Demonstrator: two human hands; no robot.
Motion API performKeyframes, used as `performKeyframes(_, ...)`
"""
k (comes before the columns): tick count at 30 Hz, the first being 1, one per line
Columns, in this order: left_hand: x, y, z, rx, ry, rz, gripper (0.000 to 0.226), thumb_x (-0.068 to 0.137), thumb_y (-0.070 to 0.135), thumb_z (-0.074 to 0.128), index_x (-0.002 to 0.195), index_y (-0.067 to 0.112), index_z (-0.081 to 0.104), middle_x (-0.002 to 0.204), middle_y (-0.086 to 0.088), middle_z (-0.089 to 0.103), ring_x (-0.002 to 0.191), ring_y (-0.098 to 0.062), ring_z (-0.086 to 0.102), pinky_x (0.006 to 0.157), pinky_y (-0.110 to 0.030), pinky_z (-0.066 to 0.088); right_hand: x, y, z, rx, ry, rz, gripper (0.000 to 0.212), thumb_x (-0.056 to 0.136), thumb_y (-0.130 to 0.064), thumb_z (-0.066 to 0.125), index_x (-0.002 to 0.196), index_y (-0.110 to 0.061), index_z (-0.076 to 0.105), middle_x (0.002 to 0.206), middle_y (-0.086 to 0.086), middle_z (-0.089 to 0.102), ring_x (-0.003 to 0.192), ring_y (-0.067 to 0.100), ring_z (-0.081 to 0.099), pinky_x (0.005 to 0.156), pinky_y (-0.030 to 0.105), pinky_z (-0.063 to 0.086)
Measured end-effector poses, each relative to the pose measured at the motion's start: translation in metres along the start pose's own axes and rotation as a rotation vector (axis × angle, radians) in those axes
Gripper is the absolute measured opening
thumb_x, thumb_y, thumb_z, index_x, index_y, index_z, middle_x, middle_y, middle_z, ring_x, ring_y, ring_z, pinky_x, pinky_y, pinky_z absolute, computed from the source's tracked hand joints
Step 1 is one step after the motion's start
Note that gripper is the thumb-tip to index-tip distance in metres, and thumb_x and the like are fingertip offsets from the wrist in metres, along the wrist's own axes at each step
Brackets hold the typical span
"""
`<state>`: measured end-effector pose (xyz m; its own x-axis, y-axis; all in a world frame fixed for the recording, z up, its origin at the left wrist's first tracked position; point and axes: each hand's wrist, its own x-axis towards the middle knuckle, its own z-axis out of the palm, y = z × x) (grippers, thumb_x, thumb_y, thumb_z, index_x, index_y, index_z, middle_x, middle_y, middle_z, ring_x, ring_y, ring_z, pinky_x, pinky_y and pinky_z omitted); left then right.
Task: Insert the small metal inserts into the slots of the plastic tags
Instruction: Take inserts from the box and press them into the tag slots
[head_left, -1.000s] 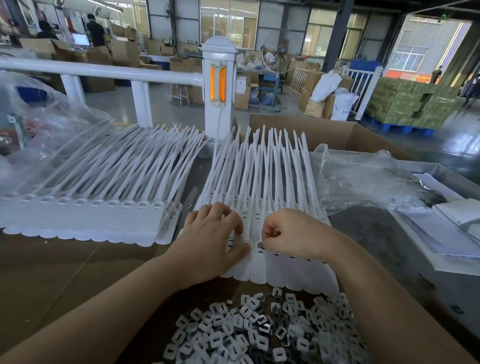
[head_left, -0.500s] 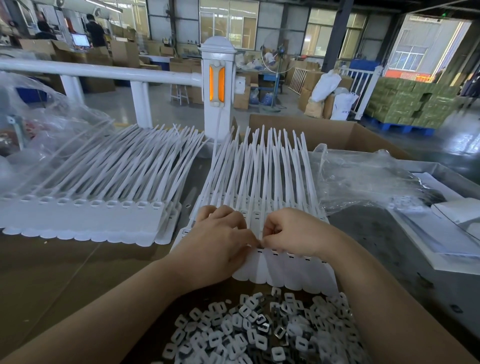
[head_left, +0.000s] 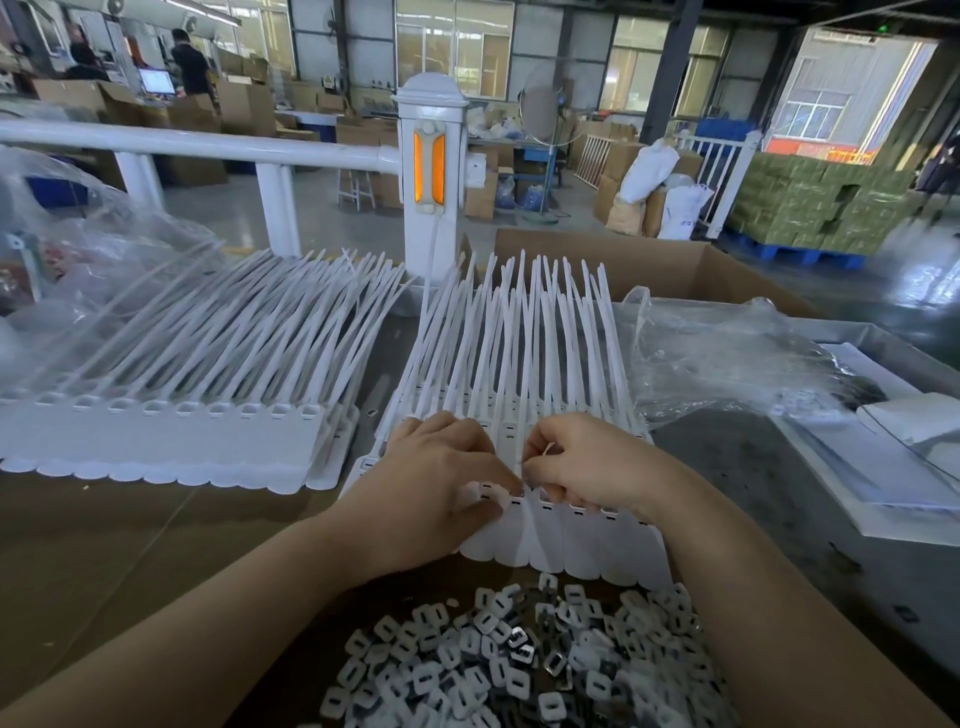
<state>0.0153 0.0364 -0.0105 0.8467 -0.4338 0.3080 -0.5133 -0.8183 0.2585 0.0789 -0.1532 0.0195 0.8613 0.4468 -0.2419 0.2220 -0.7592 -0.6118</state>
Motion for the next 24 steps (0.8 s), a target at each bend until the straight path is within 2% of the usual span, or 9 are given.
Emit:
performKeyframes(2,0.001,0.000,-0.008,-0.304,-0.108,-0.058,0.021,0.082,0.033,0.078,0.100,0.042,0.072,0.092,0.021,0.060,0.088,0.005,0.053,0.081,-0.012,0.041,0.001,0.001,0.000,0.008,0.002,0.000,0.002,0.095,-0.019,0.061,0.093,-0.020,0.062,0.068,-0.005,0.065,0.045,0.002,0.052,0.043,0.019,0.041)
performKeyframes(4,0.001,0.000,-0.020,-0.551,-0.322,-0.082,0.018,0.077,0.026,0.083,0.091,0.035,0.075,0.082,0.020,0.063,0.073,0.004,0.055,0.067,-0.009,0.042,0.001,0.002,0.000,0.013,0.004,0.000,0.002,0.095,-0.019,0.061,0.093,-0.020,0.062,0.069,-0.004,0.067,0.043,-0.002,0.053,0.042,0.018,0.041)
performKeyframes(6,0.001,0.001,-0.028,-0.610,-0.481,-0.031,0.018,0.077,0.023,0.084,0.093,0.028,0.077,0.080,0.018,0.064,0.070,0.002,0.053,0.065,-0.009,0.040,0.002,0.002,0.000,0.020,0.007,0.002,0.003,0.096,-0.019,0.061,0.093,-0.020,0.063,0.070,-0.005,0.067,0.042,-0.004,0.054,0.042,0.018,0.041)
performKeyframes(9,-0.001,0.007,-0.029,-0.600,-0.559,-0.012,0.023,0.077,0.023,0.084,0.098,0.028,0.078,0.083,0.017,0.065,0.075,-0.001,0.057,0.069,-0.012,0.043,0.002,0.003,0.000,0.025,0.005,0.004,0.005,0.096,-0.020,0.061,0.092,-0.021,0.063,0.068,-0.005,0.067,0.042,-0.003,0.053,0.042,0.019,0.042)
performKeyframes(12,0.000,0.013,-0.024,-0.508,-0.534,-0.010,0.018,0.077,0.026,0.083,0.095,0.030,0.078,0.088,0.016,0.067,0.083,-0.004,0.062,0.075,-0.016,0.048,0.001,0.003,0.000,0.026,-0.001,0.004,0.006,0.095,-0.019,0.061,0.090,-0.021,0.063,0.066,-0.005,0.066,0.041,-0.003,0.052,0.040,0.017,0.040)
performKeyframes(15,0.000,0.016,-0.024,-0.477,-0.543,-0.025,0.014,0.079,0.029,0.082,0.092,0.028,0.077,0.086,0.016,0.066,0.080,-0.002,0.060,0.072,-0.012,0.045,0.001,0.003,-0.001,0.025,-0.004,0.005,0.006,0.094,-0.018,0.061,0.089,-0.021,0.063,0.066,-0.005,0.066,0.041,-0.001,0.051,0.041,0.017,0.040)
performKeyframes(18,-0.001,0.016,-0.023,-0.456,-0.532,-0.050,0.007,0.084,0.030,0.076,0.091,0.028,0.076,0.088,0.014,0.068,0.079,-0.002,0.063,0.072,-0.017,0.049,0.000,0.002,-0.001,0.032,-0.011,0.007,0.005,0.095,-0.019,0.061,0.090,-0.021,0.063,0.067,-0.005,0.066,0.043,0.001,0.051,0.042,0.019,0.041)
performKeyframes(21,0.001,0.014,-0.019,-0.524,-0.398,-0.127,0.007,0.088,0.030,0.071,0.090,0.025,0.076,0.086,0.011,0.072,0.075,-0.001,0.066,0.071,-0.019,0.054,-0.001,0.002,-0.002,0.051,-0.009,0.002,0.003,0.094,-0.019,0.061,0.093,-0.020,0.063,0.067,-0.005,0.068,0.045,0.003,0.052,0.043,0.020,0.041)
performKeyframes(24,0.004,0.006,-0.013,-0.735,-0.143,-0.310,0.003,0.088,0.026,0.072,0.086,0.027,0.075,0.079,0.003,0.073,0.069,-0.009,0.068,0.068,-0.025,0.058,0.000,0.002,-0.003,0.149,-0.001,-0.015,0.005,0.095,-0.015,0.059,0.094,-0.015,0.065,0.063,-0.004,0.067,0.046,0.005,0.053,0.042,0.020,0.041)
